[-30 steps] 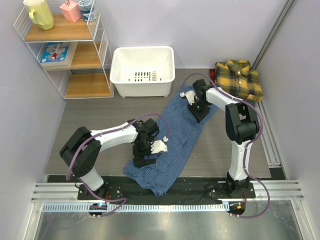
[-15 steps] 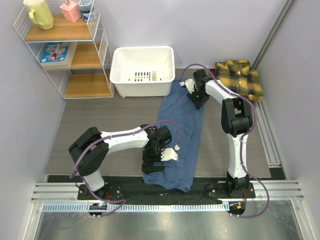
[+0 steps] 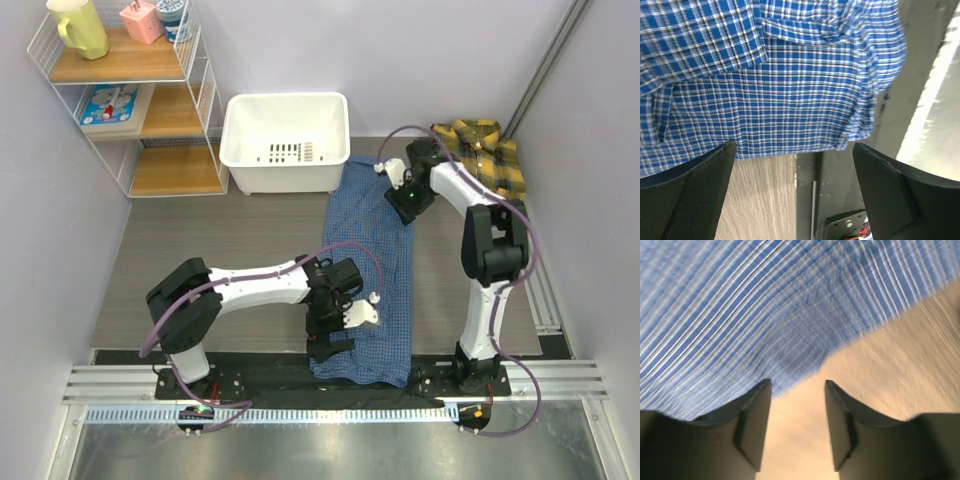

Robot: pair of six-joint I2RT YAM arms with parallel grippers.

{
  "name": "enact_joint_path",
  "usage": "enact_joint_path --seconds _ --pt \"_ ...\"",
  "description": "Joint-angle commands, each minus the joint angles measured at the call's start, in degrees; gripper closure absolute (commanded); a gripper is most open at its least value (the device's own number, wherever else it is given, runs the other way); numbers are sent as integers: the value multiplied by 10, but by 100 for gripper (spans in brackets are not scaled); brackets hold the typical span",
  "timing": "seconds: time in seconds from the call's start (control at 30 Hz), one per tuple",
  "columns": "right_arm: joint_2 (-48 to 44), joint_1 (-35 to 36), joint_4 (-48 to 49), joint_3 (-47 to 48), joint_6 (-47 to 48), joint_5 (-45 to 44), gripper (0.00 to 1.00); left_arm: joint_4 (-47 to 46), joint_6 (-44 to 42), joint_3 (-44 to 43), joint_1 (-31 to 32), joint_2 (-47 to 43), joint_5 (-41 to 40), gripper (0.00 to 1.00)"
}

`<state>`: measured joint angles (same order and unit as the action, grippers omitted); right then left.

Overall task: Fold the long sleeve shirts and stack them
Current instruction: Fold the shirt

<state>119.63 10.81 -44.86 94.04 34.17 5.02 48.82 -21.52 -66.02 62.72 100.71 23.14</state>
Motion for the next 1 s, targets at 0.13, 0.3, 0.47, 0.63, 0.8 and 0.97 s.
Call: enact_joint_path --seconds 0.13,0.3,0.47,0.63,0.8,0.97 --pt "-345 -34 -57 -106 1 205 28 -50 25 48 -24 -270 4 0" --pt "-527 -30 -31 -248 -19 387 0 -96 15 132 -25 -380 -21 0" --pt "-628 3 -64 -350 28 447 0 -124 -32 171 -24 -394 55 0" --pt "-755 189 -101 -481 118 353 3 -254 -78 299 9 -447 20 0" --pt "-795 309 -112 -542 168 318 21 -368 -118 389 91 -479 -68 0" --pt "-732 451 -106 -558 177 291 39 -412 -120 396 138 -420 -109 0"
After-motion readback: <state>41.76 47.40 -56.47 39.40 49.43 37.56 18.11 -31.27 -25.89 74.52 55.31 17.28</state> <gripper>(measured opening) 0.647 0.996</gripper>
